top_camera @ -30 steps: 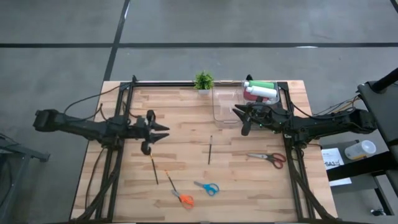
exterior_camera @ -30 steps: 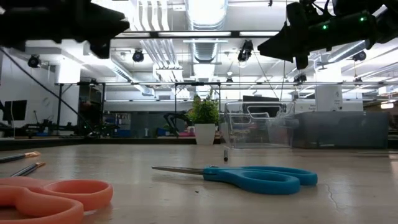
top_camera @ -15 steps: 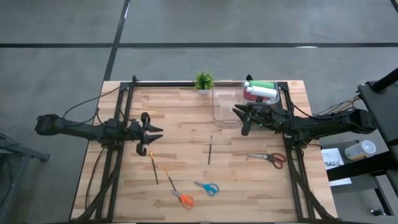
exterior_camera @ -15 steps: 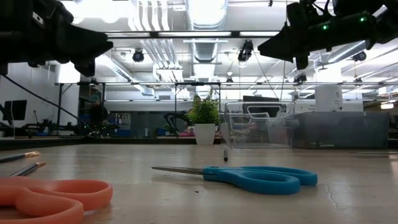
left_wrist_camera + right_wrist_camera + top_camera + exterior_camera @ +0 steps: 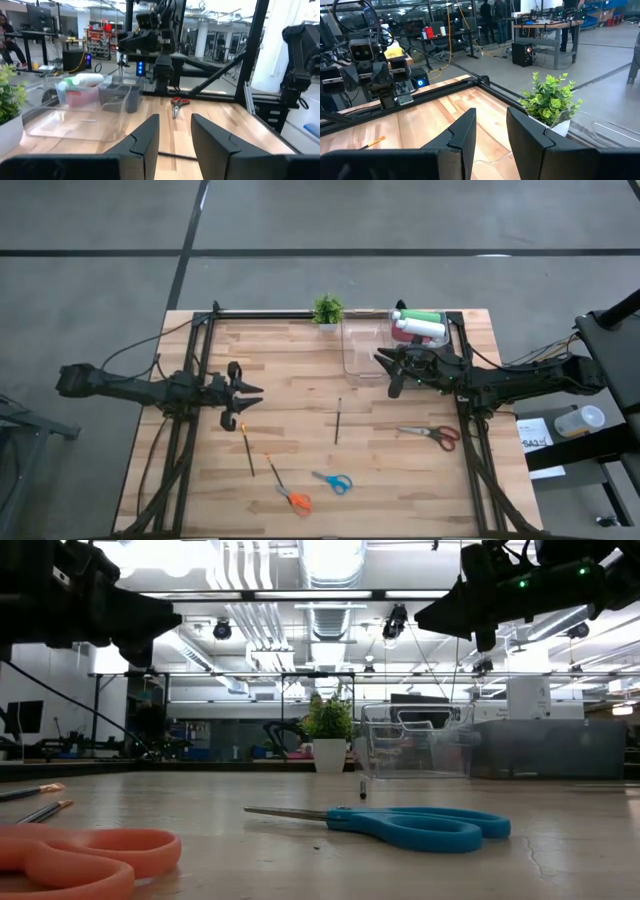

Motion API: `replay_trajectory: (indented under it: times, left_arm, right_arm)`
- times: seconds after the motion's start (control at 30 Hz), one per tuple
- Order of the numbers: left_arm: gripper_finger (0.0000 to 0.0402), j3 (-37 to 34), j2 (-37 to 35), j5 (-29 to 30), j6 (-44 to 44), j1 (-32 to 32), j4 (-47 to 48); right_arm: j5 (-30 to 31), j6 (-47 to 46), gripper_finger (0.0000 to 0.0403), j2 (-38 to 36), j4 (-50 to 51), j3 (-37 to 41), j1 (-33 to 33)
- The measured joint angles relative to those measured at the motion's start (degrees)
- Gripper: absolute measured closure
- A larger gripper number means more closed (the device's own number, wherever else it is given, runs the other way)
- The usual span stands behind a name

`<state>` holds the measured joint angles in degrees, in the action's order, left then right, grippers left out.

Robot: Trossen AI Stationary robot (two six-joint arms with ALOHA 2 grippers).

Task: Pick & Place Paint Supplies
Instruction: Put the silver paintbrush into the black bin

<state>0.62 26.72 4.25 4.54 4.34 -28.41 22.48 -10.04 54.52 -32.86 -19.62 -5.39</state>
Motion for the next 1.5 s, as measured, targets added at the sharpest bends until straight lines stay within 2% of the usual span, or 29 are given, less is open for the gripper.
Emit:
replay_trajectory:
  times: [0.23,1.07,1.27,1.43,1.5]
  left_arm:
    - [0.0280,-0.1,0.0,0.0,0.0,0.0,6.0]
    - [0.0280,-0.1,0.0,0.0,0.0,0.0,6.7]
    - [0.0280,-0.1,0.0,0.0,0.0,0.0,11.9]
    - [0.0280,-0.1,0.0,0.0,0.0,0.0,19.3]
    - [0.0280,-0.1,0.0,0.0,0.0,0.0,22.3]
  right_arm:
    - [0.0,0.0,0.0296,0.0,0.0,0.0,0.0]
    - [0.0,-0.5,0.0296,0.0,0.0,0.0,0.0]
    - [0.0,-11.1,0.0296,0.0,-0.5,0.0,0.0]
    - [1.0,-7.7,0.0296,0.0,-0.2,0.0,-0.2]
    - [0.7,-9.8,0.0296,0.0,0.0,0.0,-0.1]
